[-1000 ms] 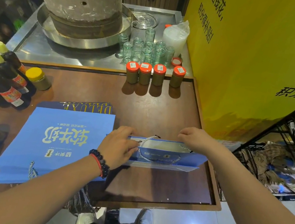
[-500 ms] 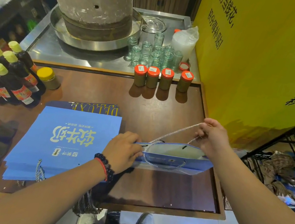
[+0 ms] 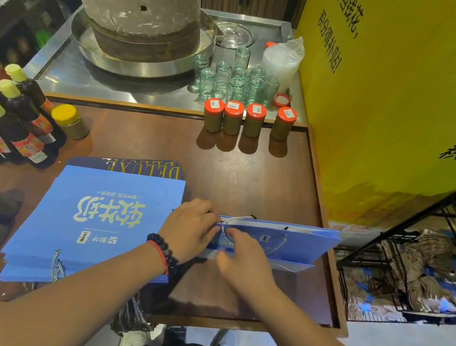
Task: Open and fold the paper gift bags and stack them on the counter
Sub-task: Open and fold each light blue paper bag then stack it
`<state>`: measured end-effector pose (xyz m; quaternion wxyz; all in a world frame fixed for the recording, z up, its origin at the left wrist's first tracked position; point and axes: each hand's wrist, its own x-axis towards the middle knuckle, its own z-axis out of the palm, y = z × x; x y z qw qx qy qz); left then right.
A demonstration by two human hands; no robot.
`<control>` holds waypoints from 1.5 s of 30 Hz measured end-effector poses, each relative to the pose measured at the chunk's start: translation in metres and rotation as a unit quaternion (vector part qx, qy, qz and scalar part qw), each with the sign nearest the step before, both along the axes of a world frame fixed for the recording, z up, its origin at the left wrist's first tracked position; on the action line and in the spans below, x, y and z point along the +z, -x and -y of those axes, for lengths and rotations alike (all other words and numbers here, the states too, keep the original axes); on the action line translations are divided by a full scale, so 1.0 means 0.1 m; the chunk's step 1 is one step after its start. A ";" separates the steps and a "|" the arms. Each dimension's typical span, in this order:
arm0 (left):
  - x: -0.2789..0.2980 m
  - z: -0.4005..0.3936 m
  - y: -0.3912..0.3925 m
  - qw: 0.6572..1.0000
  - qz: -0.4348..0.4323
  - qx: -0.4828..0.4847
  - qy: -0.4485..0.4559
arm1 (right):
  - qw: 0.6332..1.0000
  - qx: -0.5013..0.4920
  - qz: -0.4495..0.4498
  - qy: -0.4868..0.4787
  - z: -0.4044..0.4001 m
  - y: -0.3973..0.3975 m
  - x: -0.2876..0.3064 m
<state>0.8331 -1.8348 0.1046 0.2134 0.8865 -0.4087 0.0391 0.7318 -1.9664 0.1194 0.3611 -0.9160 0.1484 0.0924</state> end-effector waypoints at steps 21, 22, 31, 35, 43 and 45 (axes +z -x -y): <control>0.20 -0.03 -0.04 0.995 -0.083 0.018 -0.059 | 0.933 0.130 0.195 0.275 0.42 0.39 -0.21; 0.22 -0.02 -0.05 0.992 -0.094 0.019 -0.085 | 0.925 0.104 0.224 0.288 0.51 0.35 -0.13; 0.26 0.08 0.00 0.980 -0.071 0.006 -0.186 | 0.957 0.083 0.171 0.220 1.25 0.22 0.25; 0.22 0.10 -0.03 0.985 -0.069 0.053 -0.152 | 0.943 0.119 0.260 0.172 1.05 0.67 0.26; 0.21 0.19 -0.04 0.995 -0.019 0.009 -0.093 | 0.920 0.065 0.200 0.332 1.30 0.41 0.02; 0.24 0.26 -0.05 0.996 0.004 -0.008 -0.085 | 0.916 0.069 0.145 0.369 1.48 0.17 -0.02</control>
